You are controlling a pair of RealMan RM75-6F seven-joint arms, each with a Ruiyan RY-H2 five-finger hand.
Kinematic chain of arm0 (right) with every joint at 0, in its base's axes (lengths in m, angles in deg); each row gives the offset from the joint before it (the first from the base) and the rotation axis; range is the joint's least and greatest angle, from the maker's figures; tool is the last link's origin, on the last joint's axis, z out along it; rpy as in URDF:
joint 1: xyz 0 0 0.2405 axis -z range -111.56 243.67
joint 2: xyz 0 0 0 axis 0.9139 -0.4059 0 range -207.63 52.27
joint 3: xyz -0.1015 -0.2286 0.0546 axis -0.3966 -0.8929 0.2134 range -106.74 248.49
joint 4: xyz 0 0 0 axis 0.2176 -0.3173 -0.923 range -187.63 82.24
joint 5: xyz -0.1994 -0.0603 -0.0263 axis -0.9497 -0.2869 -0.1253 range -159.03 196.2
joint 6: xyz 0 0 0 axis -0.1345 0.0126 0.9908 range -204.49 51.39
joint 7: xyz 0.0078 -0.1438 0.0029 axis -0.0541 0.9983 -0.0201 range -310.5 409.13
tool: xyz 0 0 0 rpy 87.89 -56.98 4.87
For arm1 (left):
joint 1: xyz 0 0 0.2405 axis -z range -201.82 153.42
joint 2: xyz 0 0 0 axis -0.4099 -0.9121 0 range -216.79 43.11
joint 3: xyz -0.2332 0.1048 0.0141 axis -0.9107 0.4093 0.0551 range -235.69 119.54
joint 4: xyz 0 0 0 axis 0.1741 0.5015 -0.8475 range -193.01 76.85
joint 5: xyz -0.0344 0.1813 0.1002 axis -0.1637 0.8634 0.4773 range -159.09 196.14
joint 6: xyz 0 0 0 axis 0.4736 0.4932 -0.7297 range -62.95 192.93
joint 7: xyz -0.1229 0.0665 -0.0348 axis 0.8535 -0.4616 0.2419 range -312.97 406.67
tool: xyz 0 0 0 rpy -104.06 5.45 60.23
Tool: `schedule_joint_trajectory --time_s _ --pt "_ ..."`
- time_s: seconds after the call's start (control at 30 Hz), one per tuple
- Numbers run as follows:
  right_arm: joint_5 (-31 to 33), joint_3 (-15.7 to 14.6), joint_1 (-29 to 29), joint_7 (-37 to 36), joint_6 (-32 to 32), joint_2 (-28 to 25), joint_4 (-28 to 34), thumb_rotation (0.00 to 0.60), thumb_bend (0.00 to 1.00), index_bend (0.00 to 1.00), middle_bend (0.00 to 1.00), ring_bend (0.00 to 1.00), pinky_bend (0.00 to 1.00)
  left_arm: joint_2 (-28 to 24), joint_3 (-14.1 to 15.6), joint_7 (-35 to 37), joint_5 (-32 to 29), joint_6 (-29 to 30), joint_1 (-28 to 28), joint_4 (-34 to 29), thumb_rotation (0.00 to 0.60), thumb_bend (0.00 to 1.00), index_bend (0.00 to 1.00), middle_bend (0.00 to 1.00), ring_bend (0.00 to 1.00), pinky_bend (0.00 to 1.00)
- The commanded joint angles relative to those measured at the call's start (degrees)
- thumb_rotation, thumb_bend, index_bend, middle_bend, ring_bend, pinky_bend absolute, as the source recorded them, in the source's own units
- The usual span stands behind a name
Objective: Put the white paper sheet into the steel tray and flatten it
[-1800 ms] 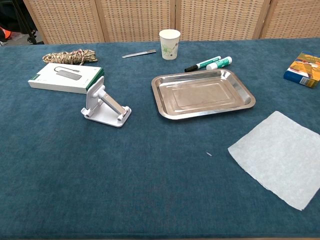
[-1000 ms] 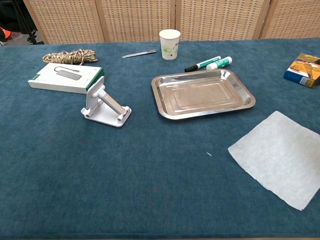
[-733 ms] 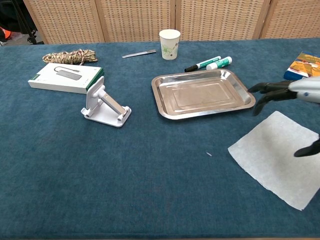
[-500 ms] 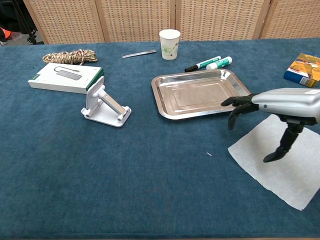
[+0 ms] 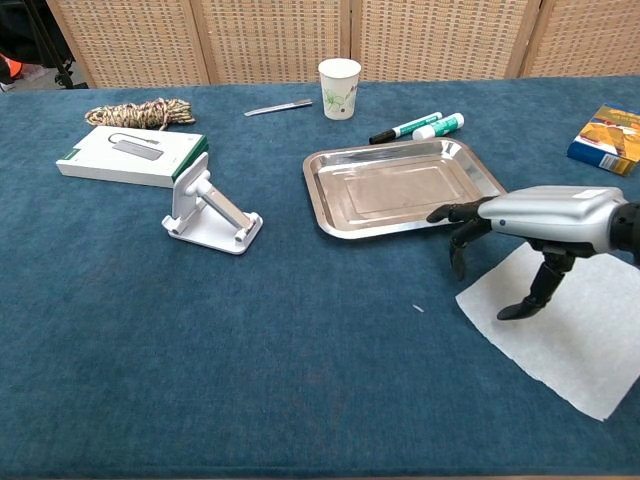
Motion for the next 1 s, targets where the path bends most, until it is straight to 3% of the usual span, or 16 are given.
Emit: schedule_joint_trajectory --time_s 0.03,0.3,0.63,0.83,1.0 --pt "0.79 -0.42 -0.05 0.32 -0.06 0.35 -0.45 0.6 0.28 0.43 0.0 0.0 0.0 -0.05 -0.03 0.08 0.14 0.24 -0.07 -0.12 0.6 0.0 0.0 0.0 0.0 0.0" --pt "0.8 -1.4 0.15 0.66 1.7 1.55 -1.56 0.6 0.39 0.59 0.0 0.0 0.0 -0.21 -0.02 0.39 0.31 0.49 -0.21 -0.33 0.6 0.0 0.0 0.0 0.0 0.0" --pt "-2.64 -1.04 1.2 -1.0 8.72 1.48 -0.13 0.6 0.47 0.64 0.0 0.0 0.0 -0.66 -0.05 1.37 0.54 0.99 -0.56 -0.55 0.6 0.0 0.0 0.0 0.0 0.0" --pt "-2.8 1.65 0.16 0.39 11.47 0.9 1.32 0.6 0.49 0.64 0.01 0.0 0.0 -0.91 0.05 1.83 0.77 1.26 -0.79 -0.7 0.6 0.0 0.0 0.0 0.0 0.0" --pt "2.03 6.11 -3.51 4.72 9.02 2.74 -0.41 0.6 0.51 0.64 0.01 0.0 0.0 -1.17 0.13 2.21 1.2 1.71 -1.01 -0.88 0.6 0.0 0.0 0.0 0.0 0.0"
